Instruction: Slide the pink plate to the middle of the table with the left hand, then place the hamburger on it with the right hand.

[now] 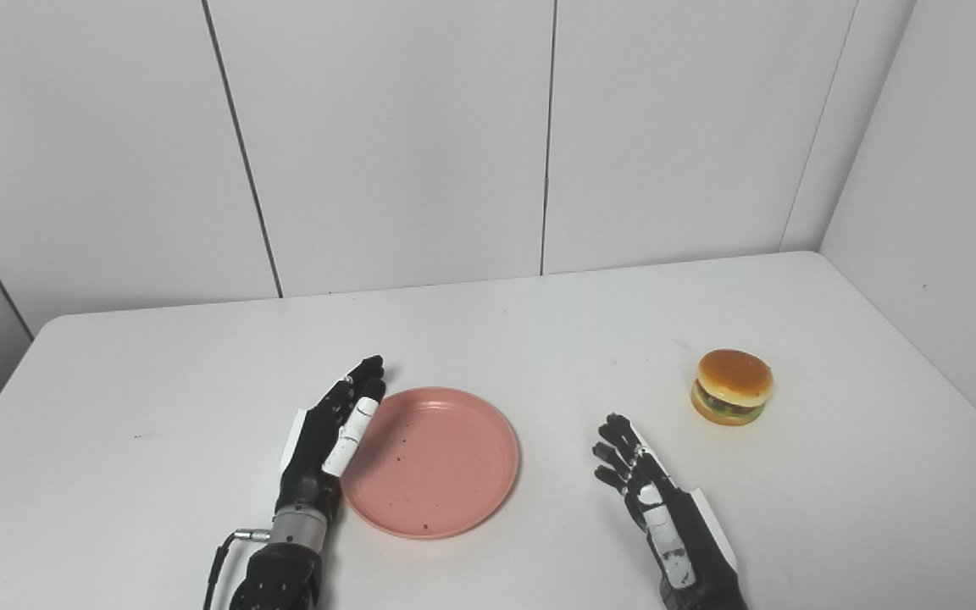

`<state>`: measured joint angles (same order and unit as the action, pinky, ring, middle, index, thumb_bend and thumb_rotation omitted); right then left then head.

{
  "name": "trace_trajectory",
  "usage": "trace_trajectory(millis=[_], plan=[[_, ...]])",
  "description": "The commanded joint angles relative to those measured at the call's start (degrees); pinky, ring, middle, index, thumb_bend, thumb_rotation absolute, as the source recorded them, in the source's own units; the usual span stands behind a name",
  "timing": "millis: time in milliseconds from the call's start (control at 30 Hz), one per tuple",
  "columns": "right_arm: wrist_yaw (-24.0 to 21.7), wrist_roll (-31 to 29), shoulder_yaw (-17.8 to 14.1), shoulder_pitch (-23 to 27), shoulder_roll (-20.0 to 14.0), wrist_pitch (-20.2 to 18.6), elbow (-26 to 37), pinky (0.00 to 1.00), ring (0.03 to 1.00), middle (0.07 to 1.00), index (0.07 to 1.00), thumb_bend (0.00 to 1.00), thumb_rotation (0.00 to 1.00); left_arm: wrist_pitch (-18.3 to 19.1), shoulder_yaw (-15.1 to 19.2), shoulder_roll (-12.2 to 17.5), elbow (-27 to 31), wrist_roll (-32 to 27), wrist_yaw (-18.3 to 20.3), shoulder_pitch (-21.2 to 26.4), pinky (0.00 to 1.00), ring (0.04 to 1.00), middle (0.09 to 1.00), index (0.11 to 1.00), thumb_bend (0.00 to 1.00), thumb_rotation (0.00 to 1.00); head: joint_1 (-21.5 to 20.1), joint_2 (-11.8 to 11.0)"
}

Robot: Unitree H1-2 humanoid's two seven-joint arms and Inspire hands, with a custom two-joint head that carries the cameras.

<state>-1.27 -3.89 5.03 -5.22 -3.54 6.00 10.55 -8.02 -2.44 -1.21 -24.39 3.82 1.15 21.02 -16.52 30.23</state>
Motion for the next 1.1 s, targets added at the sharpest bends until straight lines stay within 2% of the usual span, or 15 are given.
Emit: trace_trajectory(millis=[0, 100, 167, 267, 367, 467, 600, 700, 733, 867, 933, 1067], plan=[[0.7, 0.2, -0.7, 0.7, 1.7, -0.3, 4.2, 0.88, 0.909, 0.928, 0.936, 0.92, 0.99, -0.8, 0.1, 0.6, -2.4, -0.5, 0.3, -1.2, 0.84, 0.88, 0.87, 0.799, 0.82, 0.82, -0.2, 0.0], [0.8, 2.5, -1.6, 3.4, -0.1, 0.2, 6.1, 0.84, 0.891, 0.918, 0.947, 0.86, 0.96, -0.8, 0.2, 1.0, -2.9, -0.4, 0.2, -0.8, 0.82, 0.873, 0.865, 0.801, 0.81, 0.83, -0.5, -0.3], [1.5, 7.1, -2.3, 5.1, -1.3, -0.2, 7.0, 0.82, 0.885, 0.918, 0.948, 0.82, 0.95, -0.8, 0.4, 1.0, -3.3, -0.8, 0.3, -0.7, 0.82, 0.872, 0.861, 0.803, 0.81, 0.82, -0.5, -0.4], [2.2, 13.4, -3.6, 7.6, -3.1, -1.0, 8.2, 0.81, 0.884, 0.913, 0.944, 0.79, 0.92, -1.1, 0.6, 1.2, -3.9, -1.3, 0.7, -0.4, 0.82, 0.874, 0.862, 0.801, 0.8, 0.82, -1.0, -0.7], [2.1, 19.5, -4.4, 9.5, -5.3, -1.8, 8.6, 0.81, 0.881, 0.919, 0.952, 0.8, 0.95, -1.3, 0.5, 1.4, -4.1, -1.4, 0.7, -0.3, 0.83, 0.876, 0.861, 0.8, 0.81, 0.81, -1.1, -0.8], [0.7, 26.1, -5.6, 12.4, -8.9, -6.3, 10.2, 0.83, 0.891, 0.928, 0.932, 0.85, 0.95, -1.7, 0.5, 1.4, -4.8, -1.8, 1.0, 0.2, 0.85, 0.884, 0.866, 0.797, 0.8, 0.81, -1.3, -0.8], [-2.2, 31.4, -6.5, 14.7, -12.4, -12.6, 12.7, 0.84, 0.909, 0.938, 0.924, 0.88, 0.92, -1.6, 0.3, 1.1, -5.0, -1.4, 0.8, 0.5, 0.83, 0.875, 0.86, 0.791, 0.8, 0.81, -1.3, -0.9], [-6.1, 35.7, -6.7, 17.0, -17.0, -16.4, 14.2, 0.83, 0.922, 0.941, 0.929, 0.87, 0.9, -1.7, 0.0, 1.0, -5.1, -0.9, 0.6, 0.7, 0.82, 0.87, 0.858, 0.795, 0.8, 0.81, -1.3, -0.9], [-6.9, 36.8, -6.7, 17.6, -17.9, -17.1, 14.3, 0.8, 0.908, 0.926, 0.915, 0.85, 0.87, -1.6, -0.1, 1.0, -5.1, -0.8, 0.5, 0.7, 0.81, 0.865, 0.854, 0.794, 0.8, 0.82, -1.3, -0.9], [-12.1, 43.6, -6.2, 20.6, -22.9, -21.7, 14.4, 0.78, 0.9, 0.92, 0.898, 0.87, 0.83, -1.8, -0.2, 0.8, -5.2, -0.8, 0.5, 0.7, 0.81, 0.869, 0.855, 0.796, 0.81, 0.82, -1.1, -1.0], [-14.3, 45.5, -5.8, 21.8, -24.7, -22.9, 13.6, 0.77, 0.897, 0.911, 0.89, 0.88, 0.81, -1.9, -0.3, 0.8, -5.3, -0.9, 0.5, 0.8, 0.82, 0.872, 0.855, 0.795, 0.82, 0.82, -1.1, -1.0], [-16.2, 47.8, -5.1, 23.6, -27.5, -23.2, 10.7, 0.84, 0.905, 0.897, 0.884, 0.87, 0.76, -2.1, -0.4, 0.8, -5.5, -0.8, 0.5, 0.8, 0.82, 0.874, 0.859, 0.799, 0.82, 0.82, -1.0, -1.1]])
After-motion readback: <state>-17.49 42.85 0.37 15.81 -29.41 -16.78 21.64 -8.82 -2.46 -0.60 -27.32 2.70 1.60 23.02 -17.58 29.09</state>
